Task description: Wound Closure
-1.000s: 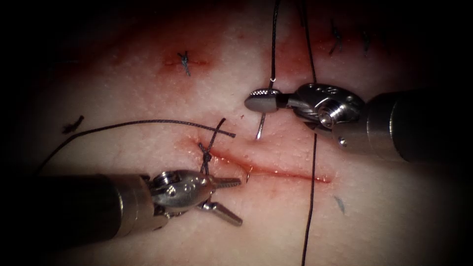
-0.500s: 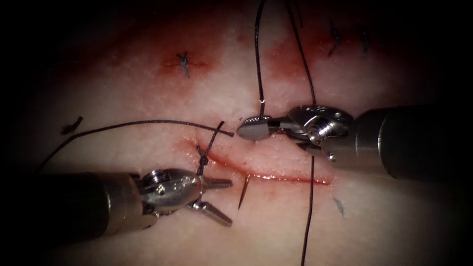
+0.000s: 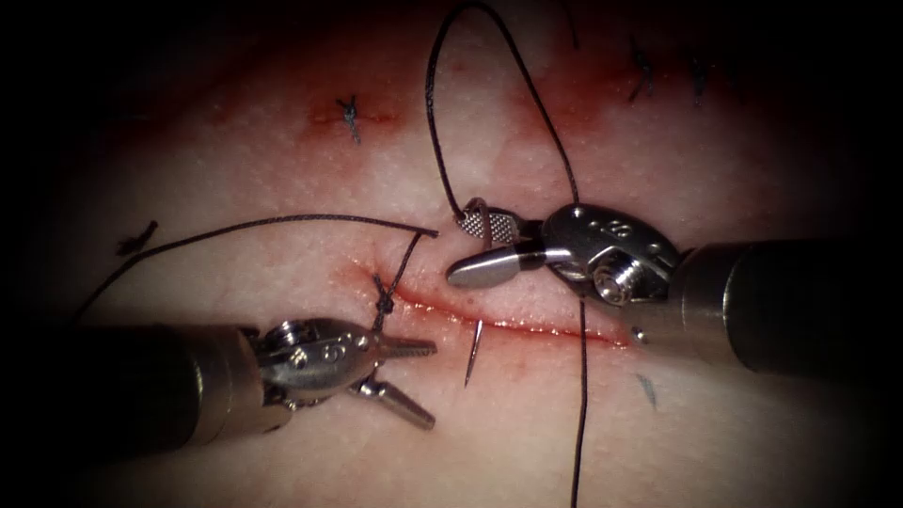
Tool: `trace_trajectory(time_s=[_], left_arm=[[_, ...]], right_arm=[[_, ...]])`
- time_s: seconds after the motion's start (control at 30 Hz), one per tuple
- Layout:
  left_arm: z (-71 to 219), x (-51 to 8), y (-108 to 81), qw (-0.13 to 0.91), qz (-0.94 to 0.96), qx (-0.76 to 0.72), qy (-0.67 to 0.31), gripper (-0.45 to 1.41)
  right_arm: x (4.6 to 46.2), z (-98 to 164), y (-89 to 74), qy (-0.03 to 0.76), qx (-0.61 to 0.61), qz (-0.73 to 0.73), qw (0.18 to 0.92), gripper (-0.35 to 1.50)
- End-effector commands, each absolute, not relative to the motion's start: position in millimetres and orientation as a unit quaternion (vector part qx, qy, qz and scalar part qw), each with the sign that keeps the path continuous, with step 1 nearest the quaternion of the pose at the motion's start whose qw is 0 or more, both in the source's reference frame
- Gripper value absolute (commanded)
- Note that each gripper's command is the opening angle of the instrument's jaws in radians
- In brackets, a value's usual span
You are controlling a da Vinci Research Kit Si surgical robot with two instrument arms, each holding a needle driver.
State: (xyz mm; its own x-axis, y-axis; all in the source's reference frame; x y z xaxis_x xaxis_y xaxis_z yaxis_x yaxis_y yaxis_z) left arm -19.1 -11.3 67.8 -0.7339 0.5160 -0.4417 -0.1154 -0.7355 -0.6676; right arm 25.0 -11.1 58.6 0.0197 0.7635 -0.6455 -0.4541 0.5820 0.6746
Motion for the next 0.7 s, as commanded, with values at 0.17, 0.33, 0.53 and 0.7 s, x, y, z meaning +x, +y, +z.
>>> trace_trajectory(time_s=[0.17,0.33,0.53,0.7], left_arm=[[68.4,-19.8,-11.8,0.180,0.876,-0.317,-0.317,0.71],[68.4,-19.8,-11.8,0.181,0.876,-0.317,-0.317,0.71],[68.3,-20.0,-11.9,0.181,0.876,-0.317,-0.316,0.71],[68.3,-20.1,-12.0,0.181,0.876,-0.317,-0.316,0.71]], right_arm=[[25.3,58.0,-10.4,0.559,0.075,0.401,0.722,1.36],[25.3,56.2,-9.4,0.562,0.034,0.372,0.738,1.23],[25.1,55.3,-8.7,0.558,0.002,0.365,0.746,1.19],[24.8,55.2,-8.8,0.556,-0.010,0.357,0.750,1.06]])
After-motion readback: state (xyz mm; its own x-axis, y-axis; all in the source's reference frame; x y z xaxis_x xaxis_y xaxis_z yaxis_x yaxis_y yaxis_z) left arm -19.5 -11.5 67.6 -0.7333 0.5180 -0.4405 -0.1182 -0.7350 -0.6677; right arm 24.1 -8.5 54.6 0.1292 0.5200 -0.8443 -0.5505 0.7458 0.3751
